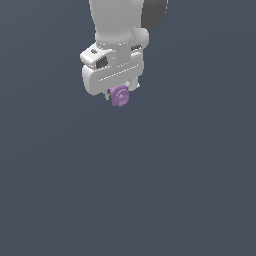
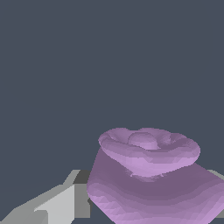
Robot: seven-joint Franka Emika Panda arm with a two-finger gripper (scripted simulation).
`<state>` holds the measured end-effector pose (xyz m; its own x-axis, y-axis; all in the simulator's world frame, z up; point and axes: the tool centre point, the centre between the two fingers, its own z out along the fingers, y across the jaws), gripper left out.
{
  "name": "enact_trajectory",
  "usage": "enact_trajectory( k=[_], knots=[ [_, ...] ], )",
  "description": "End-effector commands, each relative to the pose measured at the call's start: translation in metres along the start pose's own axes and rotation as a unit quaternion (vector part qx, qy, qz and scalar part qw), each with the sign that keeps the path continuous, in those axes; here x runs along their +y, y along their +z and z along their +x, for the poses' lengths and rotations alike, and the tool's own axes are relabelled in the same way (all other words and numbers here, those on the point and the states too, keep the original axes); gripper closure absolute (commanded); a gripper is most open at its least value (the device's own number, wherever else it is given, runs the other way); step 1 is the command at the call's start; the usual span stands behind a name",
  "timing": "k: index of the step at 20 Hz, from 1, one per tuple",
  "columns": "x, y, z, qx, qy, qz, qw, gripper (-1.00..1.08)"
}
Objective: Pick up the object and move it to a goal position.
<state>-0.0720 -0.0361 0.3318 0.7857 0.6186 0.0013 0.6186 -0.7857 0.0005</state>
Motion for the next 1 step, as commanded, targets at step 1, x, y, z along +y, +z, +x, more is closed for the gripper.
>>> enact_trajectory(
  k=[1],
  knots=[
    [-0.0006,-0.0024,-0.0008,0.0,0.0,0.0,1.0,1.08]
  ],
)
